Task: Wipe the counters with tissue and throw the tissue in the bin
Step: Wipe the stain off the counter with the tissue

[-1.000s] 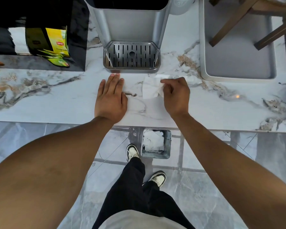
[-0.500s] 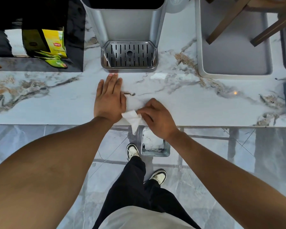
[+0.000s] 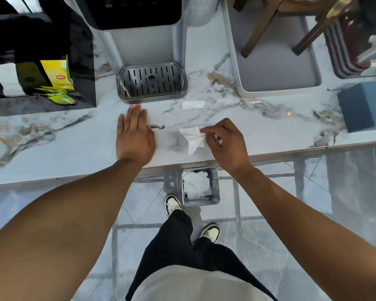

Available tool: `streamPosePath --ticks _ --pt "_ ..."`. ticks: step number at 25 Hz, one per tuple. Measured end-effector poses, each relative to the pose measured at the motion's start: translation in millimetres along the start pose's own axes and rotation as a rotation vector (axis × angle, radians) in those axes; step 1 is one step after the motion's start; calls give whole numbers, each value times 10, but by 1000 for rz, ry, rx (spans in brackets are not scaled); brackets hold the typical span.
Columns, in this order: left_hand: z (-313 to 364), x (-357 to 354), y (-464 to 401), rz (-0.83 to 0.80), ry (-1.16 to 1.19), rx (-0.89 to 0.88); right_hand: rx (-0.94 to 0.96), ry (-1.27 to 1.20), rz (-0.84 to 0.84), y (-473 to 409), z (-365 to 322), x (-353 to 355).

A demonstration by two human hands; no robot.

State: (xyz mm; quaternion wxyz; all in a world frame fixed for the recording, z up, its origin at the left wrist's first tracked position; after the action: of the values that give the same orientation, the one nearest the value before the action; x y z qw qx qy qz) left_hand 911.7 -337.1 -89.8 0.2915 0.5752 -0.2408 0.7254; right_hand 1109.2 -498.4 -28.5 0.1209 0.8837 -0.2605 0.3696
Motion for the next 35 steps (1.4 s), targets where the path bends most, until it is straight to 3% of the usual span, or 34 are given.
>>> streamPosePath --ticks 12,20,25,35 --pt "7 -23 2 -60 -5 2 47 193 -88 -276 -62 -304" --pt "38 175 -48 -70 116 12 -173 87 48 -298 167 94" --pt "216 364 -32 -36 204 57 -265 142 -60 -245 318 147" --pt "512 347 129 -93 193 10 -228 179 -195 -239 353 82"
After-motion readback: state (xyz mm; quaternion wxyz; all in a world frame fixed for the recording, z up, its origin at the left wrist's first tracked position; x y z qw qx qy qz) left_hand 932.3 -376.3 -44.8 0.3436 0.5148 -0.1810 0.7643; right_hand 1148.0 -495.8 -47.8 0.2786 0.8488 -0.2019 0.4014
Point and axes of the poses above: each hand's wrist, its own y-axis away from the middle knuckle, its own x-axis out of the back of the hand, z = x × y, the point moved 5 cm from there along -y, towards the middle knuckle, and after that the axes turned 9 degrees about -x, right-handed, at the moved point
